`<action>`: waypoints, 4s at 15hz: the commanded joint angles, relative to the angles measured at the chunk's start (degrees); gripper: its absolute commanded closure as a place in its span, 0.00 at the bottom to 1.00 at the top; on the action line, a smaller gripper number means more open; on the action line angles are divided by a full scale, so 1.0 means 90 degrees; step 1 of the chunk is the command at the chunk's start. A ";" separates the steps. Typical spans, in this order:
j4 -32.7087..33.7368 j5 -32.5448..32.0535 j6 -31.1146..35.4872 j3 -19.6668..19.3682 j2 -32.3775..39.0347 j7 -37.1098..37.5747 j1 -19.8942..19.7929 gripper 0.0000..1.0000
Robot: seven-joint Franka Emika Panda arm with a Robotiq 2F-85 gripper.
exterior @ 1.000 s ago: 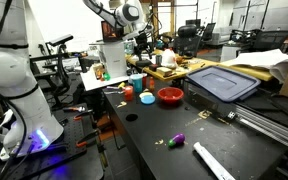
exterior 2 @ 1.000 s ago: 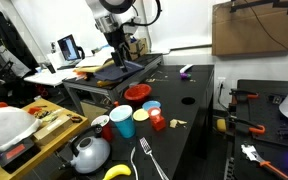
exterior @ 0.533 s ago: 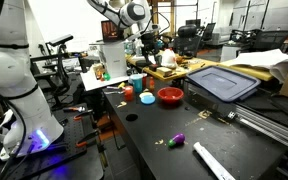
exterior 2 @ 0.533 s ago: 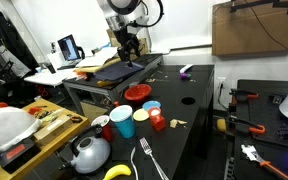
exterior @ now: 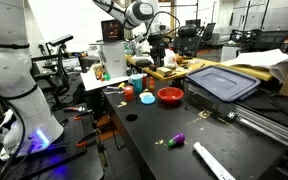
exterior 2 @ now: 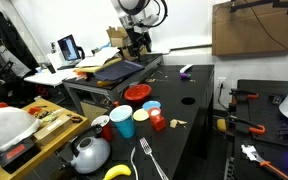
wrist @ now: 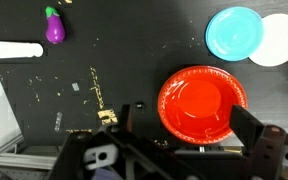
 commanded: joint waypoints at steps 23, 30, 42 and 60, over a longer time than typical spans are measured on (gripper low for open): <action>-0.1417 0.1413 0.0317 -0.0612 -0.0281 -0.0390 -0.1086 0.00; -0.1955 0.1347 0.1121 -0.0802 0.0073 -0.1338 -0.1455 0.00; -0.1571 0.0946 0.1402 -0.1236 0.1074 -0.1869 -0.1936 0.00; 0.0179 0.0724 0.1233 -0.0973 0.2724 -0.3774 -0.2716 0.00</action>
